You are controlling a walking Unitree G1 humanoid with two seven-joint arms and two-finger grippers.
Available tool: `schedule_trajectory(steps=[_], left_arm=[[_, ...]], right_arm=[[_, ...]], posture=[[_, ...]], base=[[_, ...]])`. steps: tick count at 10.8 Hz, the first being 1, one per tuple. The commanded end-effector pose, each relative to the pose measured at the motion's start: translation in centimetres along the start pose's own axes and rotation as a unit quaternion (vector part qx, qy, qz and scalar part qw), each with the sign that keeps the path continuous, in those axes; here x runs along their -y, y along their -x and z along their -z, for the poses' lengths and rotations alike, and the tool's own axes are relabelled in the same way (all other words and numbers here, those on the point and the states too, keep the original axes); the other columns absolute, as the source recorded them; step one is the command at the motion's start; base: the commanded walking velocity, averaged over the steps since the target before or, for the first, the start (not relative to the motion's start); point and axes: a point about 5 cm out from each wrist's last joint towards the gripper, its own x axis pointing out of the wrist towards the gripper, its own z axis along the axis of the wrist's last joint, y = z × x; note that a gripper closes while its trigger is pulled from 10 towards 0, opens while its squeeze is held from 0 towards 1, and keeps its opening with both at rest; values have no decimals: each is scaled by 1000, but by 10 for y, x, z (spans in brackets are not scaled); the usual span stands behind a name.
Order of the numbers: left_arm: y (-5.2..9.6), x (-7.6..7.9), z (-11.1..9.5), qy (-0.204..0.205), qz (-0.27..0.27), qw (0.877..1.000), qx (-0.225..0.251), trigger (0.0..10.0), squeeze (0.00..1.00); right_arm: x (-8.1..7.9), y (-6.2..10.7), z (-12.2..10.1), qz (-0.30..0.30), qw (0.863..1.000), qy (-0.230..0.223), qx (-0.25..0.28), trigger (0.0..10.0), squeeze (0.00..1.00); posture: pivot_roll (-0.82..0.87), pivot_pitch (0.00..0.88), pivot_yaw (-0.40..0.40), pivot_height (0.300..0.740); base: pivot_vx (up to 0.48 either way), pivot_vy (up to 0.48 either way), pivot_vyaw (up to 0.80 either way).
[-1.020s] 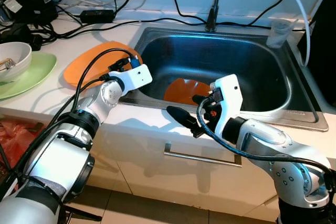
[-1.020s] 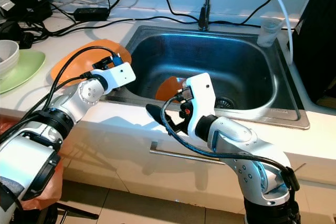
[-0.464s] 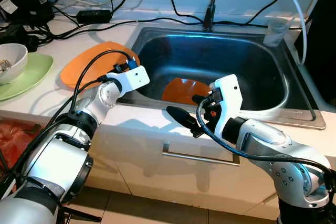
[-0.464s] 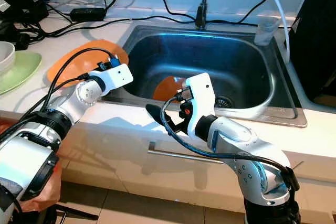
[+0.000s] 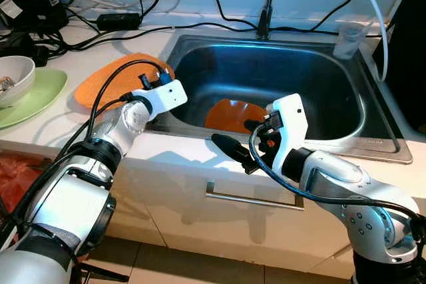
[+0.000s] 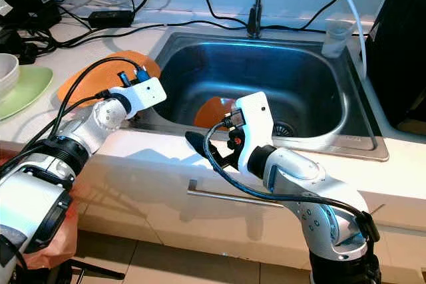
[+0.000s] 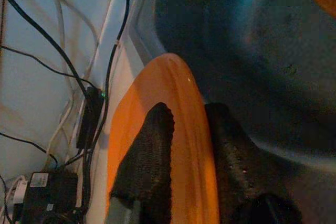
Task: Kitchen organization
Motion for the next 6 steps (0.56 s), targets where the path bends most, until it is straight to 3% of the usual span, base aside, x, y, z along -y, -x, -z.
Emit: schedule_trajectory(steps=[1, 4, 6], left_arm=[[8, 35, 32, -1, 66, 996, -67, 0, 0], [7, 18, 29, -12, 0, 999, -50, 0, 0], [9, 3, 28, -17, -72, 997, -31, 0, 0]], right_arm=[[-1, -1, -4, 1, 1000, 7, 6, 10000, 0], [1, -2, -4, 3, 1000, 9, 7, 10000, 0], [2, -4, -6, 0, 1000, 9, 10, 10000, 0]], posture=[[-47, 65, 32, 740], [-43, 56, 31, 740], [-38, 50, 27, 740]], base=[[0, 0, 0], [0, 0, 0], [0, 0, 0]])
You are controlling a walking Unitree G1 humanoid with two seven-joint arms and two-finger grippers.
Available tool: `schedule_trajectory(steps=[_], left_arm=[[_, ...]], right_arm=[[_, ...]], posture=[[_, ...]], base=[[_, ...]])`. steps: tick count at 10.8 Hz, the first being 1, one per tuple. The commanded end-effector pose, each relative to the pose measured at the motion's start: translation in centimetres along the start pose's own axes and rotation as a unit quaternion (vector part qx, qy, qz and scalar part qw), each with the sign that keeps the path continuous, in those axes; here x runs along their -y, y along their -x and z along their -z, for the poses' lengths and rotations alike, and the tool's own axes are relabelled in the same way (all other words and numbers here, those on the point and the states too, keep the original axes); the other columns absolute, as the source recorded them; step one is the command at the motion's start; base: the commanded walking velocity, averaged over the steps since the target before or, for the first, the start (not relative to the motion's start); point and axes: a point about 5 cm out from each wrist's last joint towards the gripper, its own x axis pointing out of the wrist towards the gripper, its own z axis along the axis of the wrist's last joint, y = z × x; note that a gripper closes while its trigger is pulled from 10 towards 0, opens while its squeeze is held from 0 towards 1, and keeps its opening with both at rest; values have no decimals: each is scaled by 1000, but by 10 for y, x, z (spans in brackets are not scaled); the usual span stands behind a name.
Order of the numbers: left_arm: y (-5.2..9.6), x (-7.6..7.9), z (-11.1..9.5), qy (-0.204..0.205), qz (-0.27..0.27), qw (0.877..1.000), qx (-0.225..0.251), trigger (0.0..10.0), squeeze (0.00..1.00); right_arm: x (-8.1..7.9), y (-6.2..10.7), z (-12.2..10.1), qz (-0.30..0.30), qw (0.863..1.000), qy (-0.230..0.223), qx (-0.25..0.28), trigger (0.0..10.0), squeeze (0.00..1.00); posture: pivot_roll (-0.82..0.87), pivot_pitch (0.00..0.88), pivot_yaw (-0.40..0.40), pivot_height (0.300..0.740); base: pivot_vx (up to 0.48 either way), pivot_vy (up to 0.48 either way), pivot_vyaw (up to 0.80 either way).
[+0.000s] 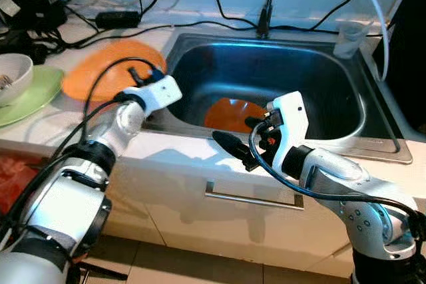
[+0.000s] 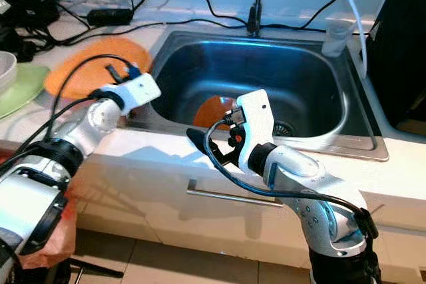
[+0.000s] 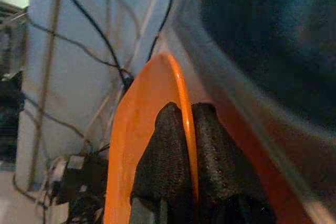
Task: Kitchen organization
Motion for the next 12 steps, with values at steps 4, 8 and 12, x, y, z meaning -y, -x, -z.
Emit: schedule_trajectory(steps=[4, 8, 12], left_arm=[[7, 9, 2, -14, -37, 999, 37, 0, 0], [9, 23, -31, 30, -39, 990, 132, 0, 0], [10, 42, -72, 61, -8, 976, 210, 0, 0]], right_arm=[[1, -6, -6, -8, 1000, 11, 12, 10000, 0], [0, -9, -9, -12, 1000, 14, 22, 10000, 0], [12, -7, -15, 35, 998, 23, 35, 10000, 0]], posture=[[-29, 26, 27, 740], [-30, 16, 28, 740], [-50, 10, 47, 740]], base=[[0, 0, 0], [0, 0, 0], [0, 0, 0]])
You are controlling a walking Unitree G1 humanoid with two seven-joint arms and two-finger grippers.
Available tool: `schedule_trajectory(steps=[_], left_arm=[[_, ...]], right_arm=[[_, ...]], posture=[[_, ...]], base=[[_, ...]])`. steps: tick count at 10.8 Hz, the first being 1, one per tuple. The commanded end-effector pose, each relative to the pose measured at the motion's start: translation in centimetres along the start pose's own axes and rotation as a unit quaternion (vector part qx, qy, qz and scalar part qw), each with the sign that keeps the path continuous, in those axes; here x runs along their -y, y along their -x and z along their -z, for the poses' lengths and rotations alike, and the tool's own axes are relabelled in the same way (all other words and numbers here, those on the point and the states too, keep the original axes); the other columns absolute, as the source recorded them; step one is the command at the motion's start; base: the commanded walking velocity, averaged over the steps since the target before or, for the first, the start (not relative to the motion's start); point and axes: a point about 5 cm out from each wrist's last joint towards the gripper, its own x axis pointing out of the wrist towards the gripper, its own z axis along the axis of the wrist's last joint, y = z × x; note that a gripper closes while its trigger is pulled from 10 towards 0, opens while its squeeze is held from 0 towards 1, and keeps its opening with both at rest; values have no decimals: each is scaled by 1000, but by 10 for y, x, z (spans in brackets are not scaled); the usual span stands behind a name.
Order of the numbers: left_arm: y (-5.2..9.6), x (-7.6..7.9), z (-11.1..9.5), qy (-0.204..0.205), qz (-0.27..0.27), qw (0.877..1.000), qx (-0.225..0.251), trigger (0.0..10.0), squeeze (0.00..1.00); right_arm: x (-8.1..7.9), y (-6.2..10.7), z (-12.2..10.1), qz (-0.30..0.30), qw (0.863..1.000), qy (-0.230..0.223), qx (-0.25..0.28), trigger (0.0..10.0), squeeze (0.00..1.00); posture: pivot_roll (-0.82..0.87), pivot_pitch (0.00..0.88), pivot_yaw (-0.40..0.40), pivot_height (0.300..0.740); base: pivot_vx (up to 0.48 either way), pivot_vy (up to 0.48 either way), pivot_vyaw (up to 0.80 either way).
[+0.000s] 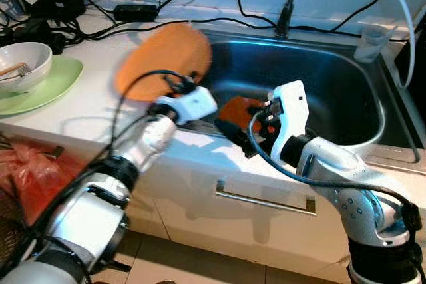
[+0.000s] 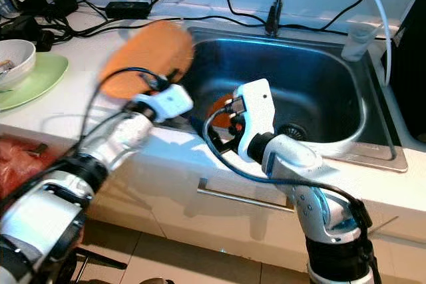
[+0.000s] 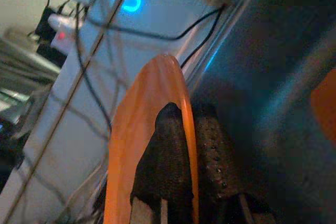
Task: Kitchen organization
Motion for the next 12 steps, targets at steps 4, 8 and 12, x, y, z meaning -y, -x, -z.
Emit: schedule_trajectory(steps=[4, 8, 12], left_arm=[[-12, 12, -28, 19, 25, 998, 51, 0, 0], [-24, 27, -67, 28, 51, 991, 119, 0, 0], [-26, 47, -93, 45, 80, 983, 158, 0, 0]], right_arm=[[15, 9, -4, 62, 998, 18, 7, 10000, 0], [38, 26, -3, 156, 987, 39, -11, 10000, 0], [49, 41, -2, 206, 977, 46, -25, 10000, 0]], posture=[[-105, 13, 89, 740], [-157, 17, 121, 740], [-203, 22, 143, 740]], base=[[0, 0, 0], [0, 0, 0], [0, 0, 0]])
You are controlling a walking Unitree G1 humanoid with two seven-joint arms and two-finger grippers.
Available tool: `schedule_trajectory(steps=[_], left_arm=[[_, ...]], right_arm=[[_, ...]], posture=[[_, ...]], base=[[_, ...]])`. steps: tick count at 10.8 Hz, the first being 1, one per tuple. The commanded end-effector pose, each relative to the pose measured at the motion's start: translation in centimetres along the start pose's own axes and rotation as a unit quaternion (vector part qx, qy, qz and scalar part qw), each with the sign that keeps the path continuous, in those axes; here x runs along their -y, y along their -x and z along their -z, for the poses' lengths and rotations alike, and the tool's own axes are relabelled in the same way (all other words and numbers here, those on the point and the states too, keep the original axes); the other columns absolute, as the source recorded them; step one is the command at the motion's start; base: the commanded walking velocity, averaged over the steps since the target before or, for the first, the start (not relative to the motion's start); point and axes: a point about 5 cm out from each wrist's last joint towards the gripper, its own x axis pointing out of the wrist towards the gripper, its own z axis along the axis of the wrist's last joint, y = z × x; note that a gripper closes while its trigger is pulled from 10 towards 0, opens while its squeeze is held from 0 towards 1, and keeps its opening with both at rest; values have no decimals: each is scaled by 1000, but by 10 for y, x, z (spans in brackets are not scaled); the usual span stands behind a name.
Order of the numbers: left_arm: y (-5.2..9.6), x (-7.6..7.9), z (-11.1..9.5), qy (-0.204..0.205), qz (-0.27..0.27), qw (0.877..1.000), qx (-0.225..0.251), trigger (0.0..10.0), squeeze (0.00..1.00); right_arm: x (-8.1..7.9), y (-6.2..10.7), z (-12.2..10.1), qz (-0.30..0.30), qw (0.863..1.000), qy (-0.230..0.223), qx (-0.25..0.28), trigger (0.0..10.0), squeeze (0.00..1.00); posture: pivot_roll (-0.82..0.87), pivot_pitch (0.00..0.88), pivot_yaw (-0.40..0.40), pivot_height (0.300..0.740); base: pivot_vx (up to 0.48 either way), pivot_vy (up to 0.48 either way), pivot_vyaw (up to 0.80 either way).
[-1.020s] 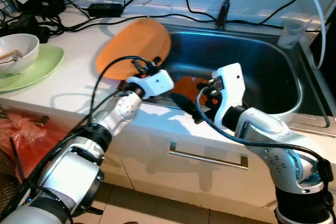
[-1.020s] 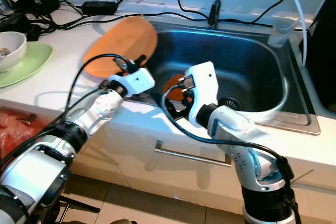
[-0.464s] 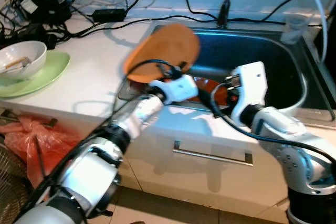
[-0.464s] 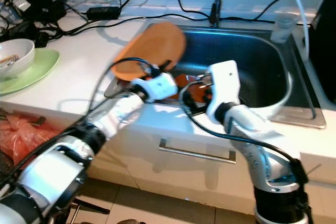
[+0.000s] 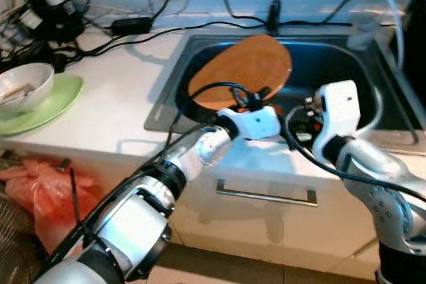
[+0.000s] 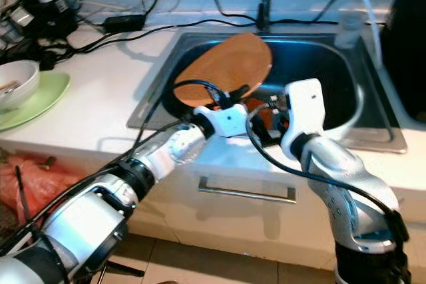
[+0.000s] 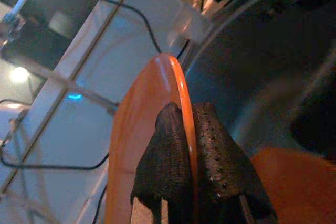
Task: Kitchen organization
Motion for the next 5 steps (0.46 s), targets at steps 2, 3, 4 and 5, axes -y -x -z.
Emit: schedule_trajectory(steps=[2, 3, 4, 5], left_arm=[[-7, -6, -6, -6, 2, 1000, 9, 0, 0], [-6, -7, -3, 4, -1, 1000, -2, 0, 0], [-5, -9, 2, 22, -6, 1000, -19, 0, 0], [-2, -14, 9, 31, -13, 999, -39, 0, 0]], right_arm=[[3, 5, -4, 14, 1000, 7, 2, 10000, 0], [3, 4, -5, 14, 1000, 7, 3, 10000, 0], [2, 3, -8, 9, 1000, 7, 9, 10000, 0], [-1, 0, -12, 1, 1000, 11, 12, 10000, 0]], posture=[[-210, 25, 141, 740], [-210, 25, 141, 740], [-204, 23, 131, 740], [-204, 24, 129, 740]], base=[[0, 0, 0], [0, 0, 0], [0, 0, 0], [0, 0, 0]])
